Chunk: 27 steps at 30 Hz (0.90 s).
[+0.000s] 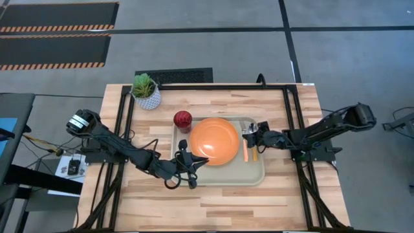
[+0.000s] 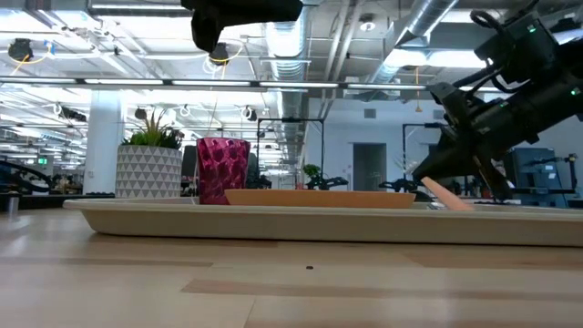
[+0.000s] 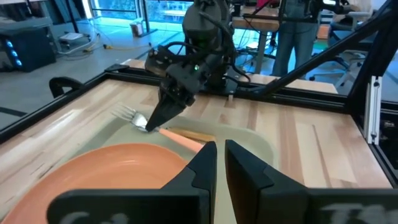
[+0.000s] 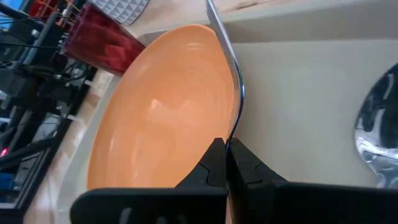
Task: Pick and place plate/cup/fork/spoon on tray
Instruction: Put the orange fork on the gray serving tray between the orange plate and the yellow spoon
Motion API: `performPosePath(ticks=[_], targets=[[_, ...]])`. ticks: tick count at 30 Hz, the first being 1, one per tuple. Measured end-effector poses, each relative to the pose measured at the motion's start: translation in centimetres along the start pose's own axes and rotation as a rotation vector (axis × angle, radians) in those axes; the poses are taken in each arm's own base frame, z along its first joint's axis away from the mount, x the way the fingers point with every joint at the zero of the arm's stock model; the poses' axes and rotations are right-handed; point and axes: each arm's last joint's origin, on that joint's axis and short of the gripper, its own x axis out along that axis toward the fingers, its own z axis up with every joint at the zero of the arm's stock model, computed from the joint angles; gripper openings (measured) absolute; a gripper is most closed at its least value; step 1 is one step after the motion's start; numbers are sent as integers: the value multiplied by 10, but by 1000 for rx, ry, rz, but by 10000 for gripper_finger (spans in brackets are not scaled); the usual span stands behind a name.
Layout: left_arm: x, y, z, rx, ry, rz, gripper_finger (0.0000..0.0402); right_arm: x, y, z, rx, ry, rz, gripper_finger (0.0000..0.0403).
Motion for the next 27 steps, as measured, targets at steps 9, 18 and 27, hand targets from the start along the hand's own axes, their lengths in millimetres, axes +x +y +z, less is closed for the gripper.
performPosePath(ticks=[9,18,27], targets=[[0,0,1,3,-6,-1,19,5,-8,-7,-74,29,-69,12],[0,0,1,4,-6,-1,19,7,-12,-8,-94,21,-98,35],[0,0,1,4,-6,-1,19,7,-14,-9,-122,24,-126,62]])
